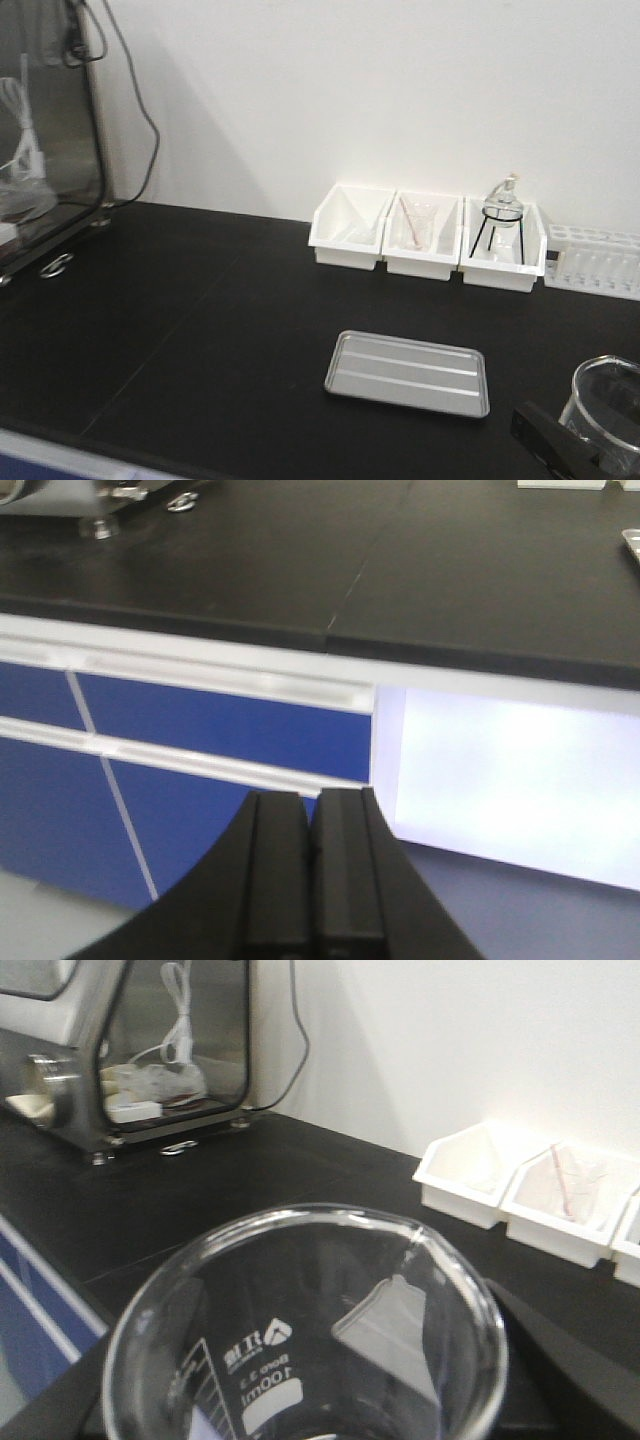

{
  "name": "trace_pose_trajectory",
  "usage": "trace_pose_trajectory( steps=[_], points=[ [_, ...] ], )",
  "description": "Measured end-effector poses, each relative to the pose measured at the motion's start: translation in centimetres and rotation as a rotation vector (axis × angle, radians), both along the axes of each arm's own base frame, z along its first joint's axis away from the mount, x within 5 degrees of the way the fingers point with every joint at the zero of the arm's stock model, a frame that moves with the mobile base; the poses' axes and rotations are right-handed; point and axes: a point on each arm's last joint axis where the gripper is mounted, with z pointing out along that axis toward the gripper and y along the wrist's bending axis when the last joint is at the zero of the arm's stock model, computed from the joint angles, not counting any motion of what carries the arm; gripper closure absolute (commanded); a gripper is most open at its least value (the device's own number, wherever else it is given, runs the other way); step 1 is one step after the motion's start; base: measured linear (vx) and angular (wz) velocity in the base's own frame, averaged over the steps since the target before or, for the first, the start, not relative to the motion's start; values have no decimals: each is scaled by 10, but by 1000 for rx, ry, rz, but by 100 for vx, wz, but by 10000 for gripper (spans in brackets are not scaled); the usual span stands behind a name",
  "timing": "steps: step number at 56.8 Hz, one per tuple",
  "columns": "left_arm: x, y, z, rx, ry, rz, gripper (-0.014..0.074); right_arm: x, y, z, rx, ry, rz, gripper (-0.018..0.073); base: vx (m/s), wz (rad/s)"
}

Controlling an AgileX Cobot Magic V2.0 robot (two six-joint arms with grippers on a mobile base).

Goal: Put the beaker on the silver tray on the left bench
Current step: 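Drive the base to the bench with the silver tray, holding the beaker, then move the held beaker with the right gripper over the silver tray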

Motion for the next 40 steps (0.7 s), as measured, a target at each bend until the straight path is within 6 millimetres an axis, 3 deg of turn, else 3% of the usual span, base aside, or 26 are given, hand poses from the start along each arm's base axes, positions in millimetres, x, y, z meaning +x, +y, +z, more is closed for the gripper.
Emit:
trace_pose_trajectory(
  steps=[40],
  points=[
    [0, 0, 0, 0, 0, 0, 595, 0, 0, 0, 1, 0, 0, 566, 32, -35]
  ],
)
